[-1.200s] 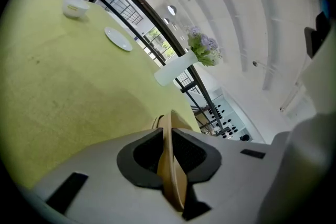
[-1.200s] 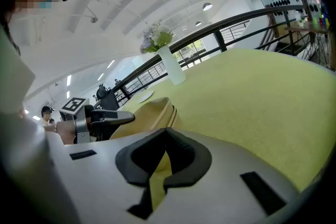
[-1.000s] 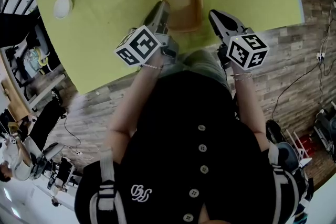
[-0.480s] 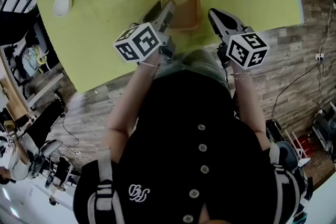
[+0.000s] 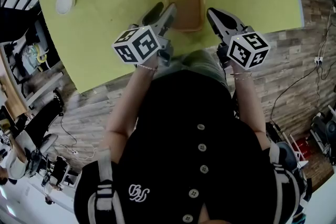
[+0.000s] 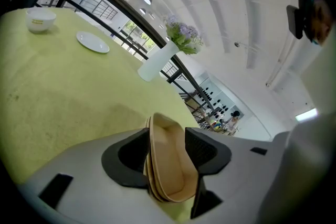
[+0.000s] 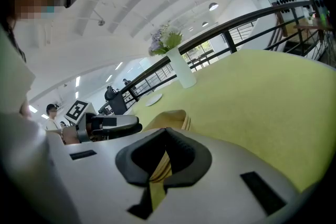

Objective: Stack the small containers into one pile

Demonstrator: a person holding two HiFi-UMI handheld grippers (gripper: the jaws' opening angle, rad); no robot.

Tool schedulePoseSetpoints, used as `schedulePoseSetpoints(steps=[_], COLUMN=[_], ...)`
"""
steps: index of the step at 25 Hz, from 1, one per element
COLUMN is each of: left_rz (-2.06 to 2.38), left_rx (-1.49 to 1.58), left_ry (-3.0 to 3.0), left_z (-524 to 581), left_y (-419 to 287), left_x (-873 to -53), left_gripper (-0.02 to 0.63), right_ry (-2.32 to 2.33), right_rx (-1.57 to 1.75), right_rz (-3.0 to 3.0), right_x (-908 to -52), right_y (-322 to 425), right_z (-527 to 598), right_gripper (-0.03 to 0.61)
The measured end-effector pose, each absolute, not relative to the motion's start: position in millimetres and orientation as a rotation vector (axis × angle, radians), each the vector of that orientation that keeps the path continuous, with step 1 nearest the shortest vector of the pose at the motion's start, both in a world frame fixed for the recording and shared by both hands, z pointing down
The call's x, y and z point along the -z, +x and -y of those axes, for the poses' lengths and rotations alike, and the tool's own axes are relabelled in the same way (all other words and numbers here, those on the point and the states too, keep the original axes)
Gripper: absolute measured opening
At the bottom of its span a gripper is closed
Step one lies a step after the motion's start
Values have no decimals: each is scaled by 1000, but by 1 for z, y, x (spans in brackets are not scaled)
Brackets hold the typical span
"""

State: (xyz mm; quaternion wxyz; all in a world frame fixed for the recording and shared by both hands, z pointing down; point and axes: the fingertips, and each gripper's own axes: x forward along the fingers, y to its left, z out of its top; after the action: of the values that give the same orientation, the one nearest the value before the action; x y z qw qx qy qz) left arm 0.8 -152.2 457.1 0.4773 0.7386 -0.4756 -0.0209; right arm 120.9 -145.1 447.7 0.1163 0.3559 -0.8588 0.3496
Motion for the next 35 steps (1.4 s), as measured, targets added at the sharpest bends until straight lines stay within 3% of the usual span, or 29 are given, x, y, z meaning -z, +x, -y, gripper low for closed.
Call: schedulePoseSetpoints(steps=[3,12,17,19,35], left_rz=[1157,1197,1231,1251,1340], left_rx=[41,-19,-19,-43,-175], left_ry=[1858,2032,2152,2200,2355], left_z=[152,149,149,148,131], left_y=[-2,-34,-30,-33,-64], left_x=[-447,-423,-398,-393,-383], left_gripper=[207,91,57,10,11], right_ry=[1009,864,771,729,605], right_rx=[-1000,-920,-863,-831,-628], right_rz=[2551,2749,2791,2810,2834], right_x=[-439,-405,-386,-381,-366], right_y=[112,58,42,29,-45], right_z=[147,155,153,149,143], right_gripper=[12,13,12,14,15])
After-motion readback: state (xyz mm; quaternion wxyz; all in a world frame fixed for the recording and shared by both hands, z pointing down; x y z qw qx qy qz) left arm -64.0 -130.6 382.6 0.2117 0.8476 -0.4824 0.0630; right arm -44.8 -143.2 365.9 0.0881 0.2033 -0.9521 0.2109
